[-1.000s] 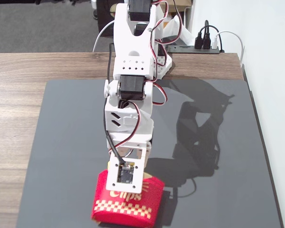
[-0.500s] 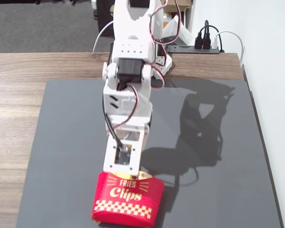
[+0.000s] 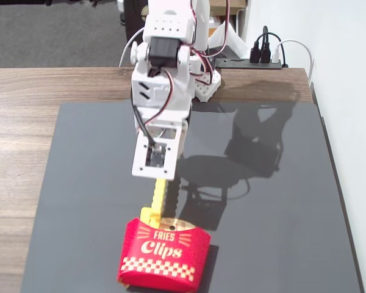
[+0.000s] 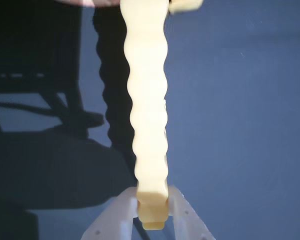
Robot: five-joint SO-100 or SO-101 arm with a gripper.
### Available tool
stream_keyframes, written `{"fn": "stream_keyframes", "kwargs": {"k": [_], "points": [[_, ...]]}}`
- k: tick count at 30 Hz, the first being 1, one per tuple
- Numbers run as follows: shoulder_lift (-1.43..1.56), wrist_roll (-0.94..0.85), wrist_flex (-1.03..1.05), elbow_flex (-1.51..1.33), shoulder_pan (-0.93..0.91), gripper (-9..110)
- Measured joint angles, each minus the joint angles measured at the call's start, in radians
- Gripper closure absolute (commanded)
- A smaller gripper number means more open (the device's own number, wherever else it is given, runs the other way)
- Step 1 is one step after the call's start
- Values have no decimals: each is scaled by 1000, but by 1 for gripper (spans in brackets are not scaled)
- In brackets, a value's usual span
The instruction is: Grab a fry
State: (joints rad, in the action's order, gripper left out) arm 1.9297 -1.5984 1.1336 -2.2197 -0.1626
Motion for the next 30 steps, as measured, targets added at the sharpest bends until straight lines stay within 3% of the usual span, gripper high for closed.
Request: {"fn": "stream_keyframes", "kwargs": {"k": [8,18,30], "points": [[230,-58,189,-8,-72,101],[218,-81,456,342,-48,101],[161,-81,499,443,-18,101]]}}
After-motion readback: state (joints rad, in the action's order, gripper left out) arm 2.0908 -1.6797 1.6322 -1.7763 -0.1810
